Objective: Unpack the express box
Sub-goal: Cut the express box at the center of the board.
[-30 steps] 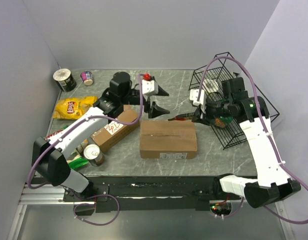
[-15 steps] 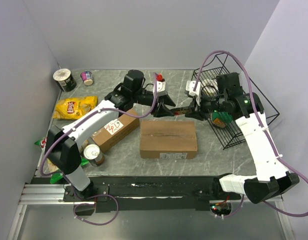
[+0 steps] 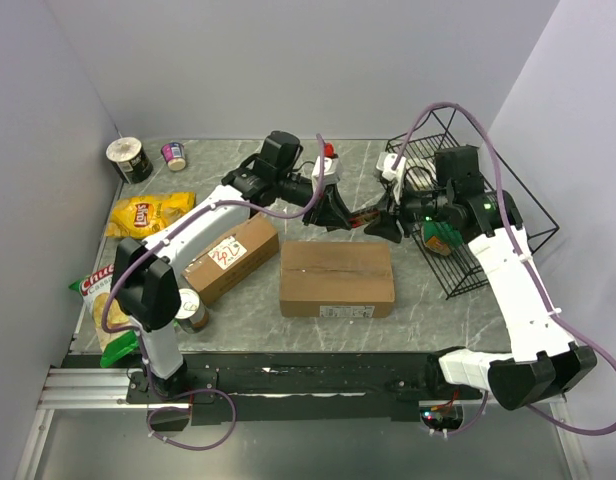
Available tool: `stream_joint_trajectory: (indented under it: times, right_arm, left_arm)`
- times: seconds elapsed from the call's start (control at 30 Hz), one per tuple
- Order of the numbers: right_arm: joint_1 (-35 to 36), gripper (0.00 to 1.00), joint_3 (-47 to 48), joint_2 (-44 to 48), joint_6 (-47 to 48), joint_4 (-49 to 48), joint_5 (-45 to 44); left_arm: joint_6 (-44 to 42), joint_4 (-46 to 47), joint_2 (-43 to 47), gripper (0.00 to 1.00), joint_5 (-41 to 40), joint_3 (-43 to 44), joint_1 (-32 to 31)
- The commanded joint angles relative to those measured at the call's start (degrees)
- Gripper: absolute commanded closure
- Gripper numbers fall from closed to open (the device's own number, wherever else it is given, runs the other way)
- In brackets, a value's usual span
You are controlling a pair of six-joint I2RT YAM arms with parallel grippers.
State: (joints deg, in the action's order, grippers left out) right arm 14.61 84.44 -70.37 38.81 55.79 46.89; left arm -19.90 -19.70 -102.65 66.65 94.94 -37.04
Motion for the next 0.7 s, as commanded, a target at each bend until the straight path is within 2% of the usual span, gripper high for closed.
stream_joint_trajectory:
  times: [0.0,0.17,0.37,0.47,0.5,0.53,0.6,0.67]
  right_arm:
    - [1.12,0.37,-2.53,0.85,-9.79,-9.36,11.28]
    - [1.12,0.36,-5.34,0.94,-16.04,-14.74,13.83]
    - [1.12,0.46,-5.43,0.15,-14.30,-13.08,14.54]
    - [1.21,0.63,-4.12,-0.91,-10.35,-8.79,14.72]
    - [1.21,0.71,-3.85,-1.17,-9.55,-7.99,14.80]
    - [1.21,0.86,-3.50,-1.35,-8.84,-7.37,14.46]
    - [1.30,1.00,-3.06,-2.05,-5.77,-4.56,14.19]
    - [1.21,1.00,-2.09,-3.01,-1.40,-1.84,12.79]
  left_arm:
    - [3.38,4.85,-0.62,0.99,3.39,3.68,-0.76]
    - [6.36,7.31,-0.62,0.99,4.36,2.36,-0.67]
    - [6.45,7.22,-0.53,0.99,4.10,2.18,-0.58]
    - [6.11,6.18,-0.80,0.99,3.92,2.80,-0.58]
    - [5.75,5.65,-0.88,0.99,3.84,3.06,-0.58]
    - [5.58,5.38,-0.97,0.99,3.66,3.32,-0.58]
    - [4.52,3.90,-0.97,0.99,2.87,3.59,-0.41]
    - [2.08,1.61,-0.88,0.99,2.17,4.12,-0.06]
